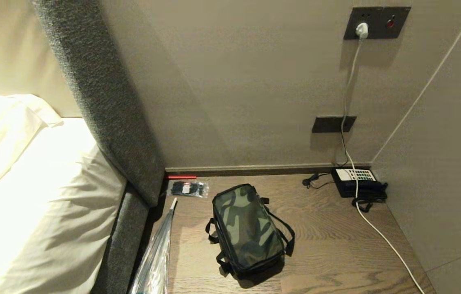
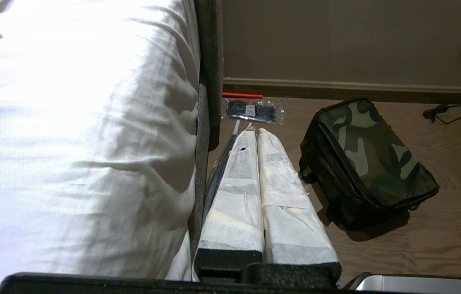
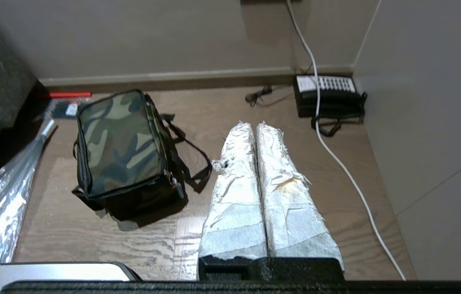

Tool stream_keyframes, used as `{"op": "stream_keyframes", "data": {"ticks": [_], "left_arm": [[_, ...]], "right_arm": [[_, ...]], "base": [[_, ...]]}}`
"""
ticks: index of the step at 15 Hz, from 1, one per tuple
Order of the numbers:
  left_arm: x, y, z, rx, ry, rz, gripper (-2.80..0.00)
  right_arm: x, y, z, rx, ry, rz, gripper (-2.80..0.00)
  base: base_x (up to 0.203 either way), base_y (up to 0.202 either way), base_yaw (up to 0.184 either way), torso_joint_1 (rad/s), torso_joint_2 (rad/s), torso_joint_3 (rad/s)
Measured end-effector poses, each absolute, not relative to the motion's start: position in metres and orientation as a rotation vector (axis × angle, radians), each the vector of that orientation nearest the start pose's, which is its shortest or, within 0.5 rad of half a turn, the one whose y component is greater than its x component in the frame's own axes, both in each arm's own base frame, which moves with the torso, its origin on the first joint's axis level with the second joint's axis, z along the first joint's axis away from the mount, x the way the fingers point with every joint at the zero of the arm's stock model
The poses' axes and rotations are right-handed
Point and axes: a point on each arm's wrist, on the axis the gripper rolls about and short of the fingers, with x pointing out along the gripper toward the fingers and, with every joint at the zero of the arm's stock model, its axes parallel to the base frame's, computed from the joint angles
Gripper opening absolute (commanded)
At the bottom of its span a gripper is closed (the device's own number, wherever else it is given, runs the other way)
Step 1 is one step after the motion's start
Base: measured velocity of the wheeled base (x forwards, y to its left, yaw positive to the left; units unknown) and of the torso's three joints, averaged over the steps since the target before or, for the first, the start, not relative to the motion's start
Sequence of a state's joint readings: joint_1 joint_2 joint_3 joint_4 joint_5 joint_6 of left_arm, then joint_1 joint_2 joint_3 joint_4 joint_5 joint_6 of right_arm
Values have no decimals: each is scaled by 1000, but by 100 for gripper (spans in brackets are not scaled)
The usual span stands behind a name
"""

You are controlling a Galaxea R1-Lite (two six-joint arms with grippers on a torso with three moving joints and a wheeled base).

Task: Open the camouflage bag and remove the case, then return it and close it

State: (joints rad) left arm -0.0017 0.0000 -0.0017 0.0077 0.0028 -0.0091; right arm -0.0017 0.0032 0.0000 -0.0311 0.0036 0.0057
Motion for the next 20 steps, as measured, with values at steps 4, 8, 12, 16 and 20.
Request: {"op": "stream_keyframes", "data": {"ticks": [4, 8, 12, 16, 20], "left_arm": [[-23, 0, 75, -9, 6, 1, -280], [-23, 0, 75, -9, 6, 1, -280], [-23, 0, 75, -9, 6, 1, -280], [-23, 0, 75, -6, 6, -1, -280], [-23, 0, 75, 3, 7, -2, -280]], "right_arm": [[-23, 0, 79, 6, -27, 2, -280], [-23, 0, 79, 6, -25, 2, -280], [-23, 0, 79, 4, -26, 2, -280], [-23, 0, 79, 4, -25, 2, -280], [-23, 0, 79, 3, -25, 2, -280]], "base": [[0, 0, 0, 2, 0, 200], [0, 0, 0, 3, 3, 200], [0, 0, 0, 1, 3, 199], [0, 0, 0, 4, 0, 181], [0, 0, 0, 3, 1, 32]]}}
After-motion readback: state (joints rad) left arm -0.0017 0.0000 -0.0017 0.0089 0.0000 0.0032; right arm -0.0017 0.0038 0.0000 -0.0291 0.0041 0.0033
